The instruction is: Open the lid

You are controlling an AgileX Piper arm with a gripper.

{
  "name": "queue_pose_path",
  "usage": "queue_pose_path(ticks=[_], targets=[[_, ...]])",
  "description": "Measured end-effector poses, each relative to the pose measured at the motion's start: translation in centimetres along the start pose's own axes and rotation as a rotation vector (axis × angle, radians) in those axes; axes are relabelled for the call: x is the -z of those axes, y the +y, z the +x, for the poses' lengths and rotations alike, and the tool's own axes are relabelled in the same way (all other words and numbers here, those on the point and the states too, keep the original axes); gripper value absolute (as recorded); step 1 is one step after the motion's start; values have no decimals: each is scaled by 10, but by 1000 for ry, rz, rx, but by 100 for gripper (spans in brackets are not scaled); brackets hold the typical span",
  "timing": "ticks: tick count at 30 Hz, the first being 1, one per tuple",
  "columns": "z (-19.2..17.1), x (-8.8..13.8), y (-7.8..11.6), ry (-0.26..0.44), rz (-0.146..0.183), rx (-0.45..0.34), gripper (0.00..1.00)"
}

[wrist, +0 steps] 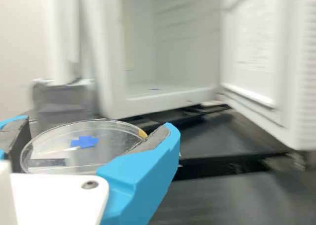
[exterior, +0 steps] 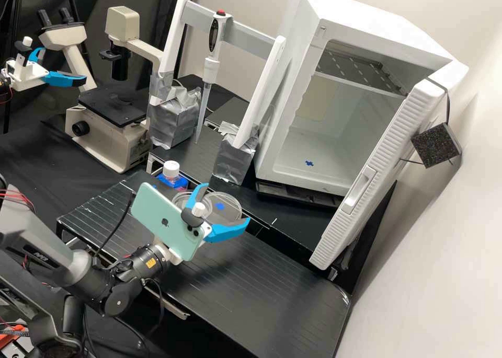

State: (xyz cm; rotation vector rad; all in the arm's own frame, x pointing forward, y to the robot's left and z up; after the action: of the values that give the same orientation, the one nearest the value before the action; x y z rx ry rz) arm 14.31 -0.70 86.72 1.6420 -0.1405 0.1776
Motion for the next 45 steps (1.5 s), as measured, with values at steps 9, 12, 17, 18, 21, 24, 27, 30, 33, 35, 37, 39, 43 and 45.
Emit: queue_pose_path(ticks=[9,12,17,18,21,24,27,30,33,35,37,39,43,45], targets=[[7,-21,8,-103,61,-31,0],[10,-26,8,-121,53,-37,0],[15,-29,3,-134,20,-18,0],[16,-29,2,-138,13,-16,0],[19,-32,-3,-154,-18,-7,0],[22,-35,-5,-174,-48,-13,0],[23,-36,-6,-188,-64,-20,0],[24,-37,-7,-196,-72,-20,0],[24,-36,-8,-193,-69,-16,100],[25,-36,-9,-190,-67,-13,100],[25,-35,-10,-187,-68,-7,100],[25,-36,-11,-187,-71,-4,100],[25,-36,-11,-191,-84,-1,100],[26,-36,-12,-188,-84,2,100]])
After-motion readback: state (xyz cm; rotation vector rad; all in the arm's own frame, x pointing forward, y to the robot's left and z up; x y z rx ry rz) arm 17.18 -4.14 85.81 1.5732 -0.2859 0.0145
